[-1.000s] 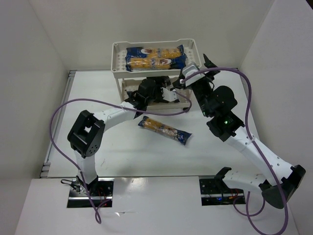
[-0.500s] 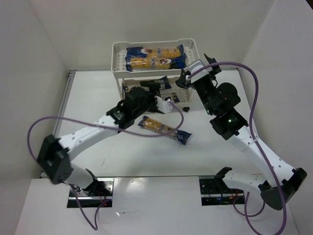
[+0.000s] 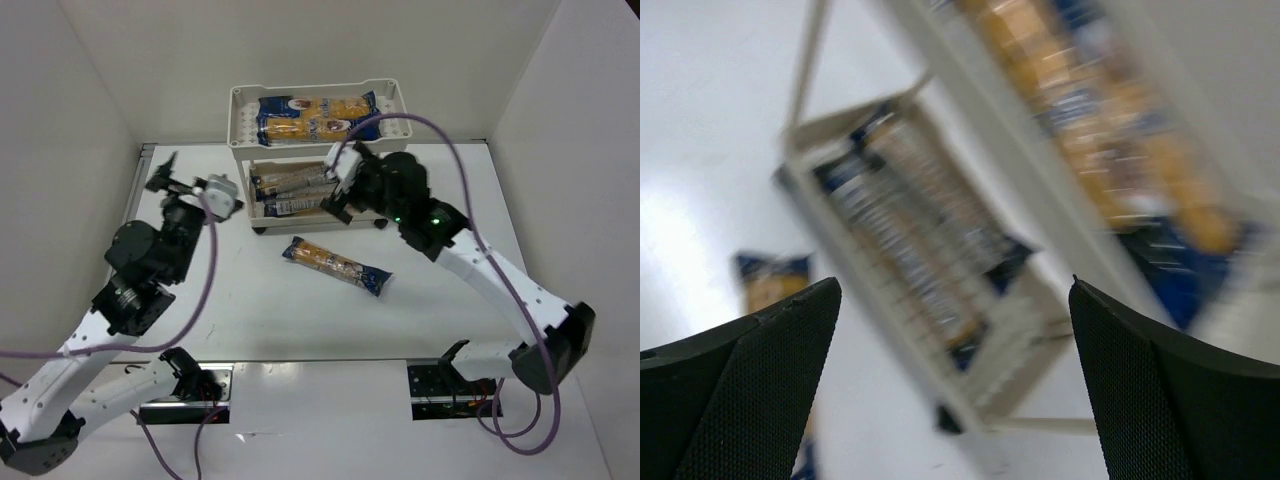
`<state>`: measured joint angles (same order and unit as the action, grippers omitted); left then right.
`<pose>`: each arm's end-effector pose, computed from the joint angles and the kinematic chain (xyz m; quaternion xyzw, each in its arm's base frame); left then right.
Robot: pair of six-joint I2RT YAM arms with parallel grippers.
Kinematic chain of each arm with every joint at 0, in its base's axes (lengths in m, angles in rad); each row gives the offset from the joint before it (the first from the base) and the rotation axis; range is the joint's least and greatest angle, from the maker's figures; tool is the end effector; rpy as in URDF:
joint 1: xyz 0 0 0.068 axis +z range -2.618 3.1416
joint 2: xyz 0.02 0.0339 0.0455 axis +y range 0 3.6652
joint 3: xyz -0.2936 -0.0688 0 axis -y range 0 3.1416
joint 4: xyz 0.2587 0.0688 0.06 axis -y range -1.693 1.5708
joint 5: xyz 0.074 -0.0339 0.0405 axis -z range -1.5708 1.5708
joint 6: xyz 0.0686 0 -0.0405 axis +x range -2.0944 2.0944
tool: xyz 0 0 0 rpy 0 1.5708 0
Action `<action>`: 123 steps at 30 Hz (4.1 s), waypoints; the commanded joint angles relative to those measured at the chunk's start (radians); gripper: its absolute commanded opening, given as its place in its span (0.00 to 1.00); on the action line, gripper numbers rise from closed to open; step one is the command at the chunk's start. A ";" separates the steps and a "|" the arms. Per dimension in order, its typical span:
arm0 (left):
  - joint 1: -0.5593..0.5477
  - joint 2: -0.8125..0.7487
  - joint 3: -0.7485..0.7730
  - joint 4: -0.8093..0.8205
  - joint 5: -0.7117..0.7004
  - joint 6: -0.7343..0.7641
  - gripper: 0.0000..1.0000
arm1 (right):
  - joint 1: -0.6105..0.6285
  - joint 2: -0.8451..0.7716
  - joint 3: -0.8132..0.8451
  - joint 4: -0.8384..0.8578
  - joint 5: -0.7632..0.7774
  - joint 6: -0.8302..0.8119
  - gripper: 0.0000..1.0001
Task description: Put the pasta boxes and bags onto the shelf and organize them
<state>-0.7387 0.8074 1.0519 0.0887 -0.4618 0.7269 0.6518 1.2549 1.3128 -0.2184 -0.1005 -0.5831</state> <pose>0.1547 -0.0996 0.4908 0.2392 0.5444 0.1281 0.7937 0.2534 0.2020 0.4447 -0.4669 0.6013 0.0605 0.6456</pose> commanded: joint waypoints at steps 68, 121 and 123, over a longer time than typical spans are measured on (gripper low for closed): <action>0.769 0.047 -0.156 -0.290 0.127 -0.739 0.97 | 0.042 0.635 0.231 0.296 0.223 -0.814 0.16; 0.963 -0.099 -0.346 -0.348 0.456 -1.074 0.98 | -1.268 0.164 0.136 -0.747 -0.503 0.416 1.00; 0.963 -0.108 -0.355 -0.348 0.468 -1.074 0.98 | -1.301 0.275 0.221 -0.887 -0.505 0.324 1.00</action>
<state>0.2165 0.7197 0.7036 -0.2878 -0.0597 -0.2970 -0.6250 1.4124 1.4467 -0.8307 -0.4450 -0.1276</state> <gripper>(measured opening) 0.980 0.999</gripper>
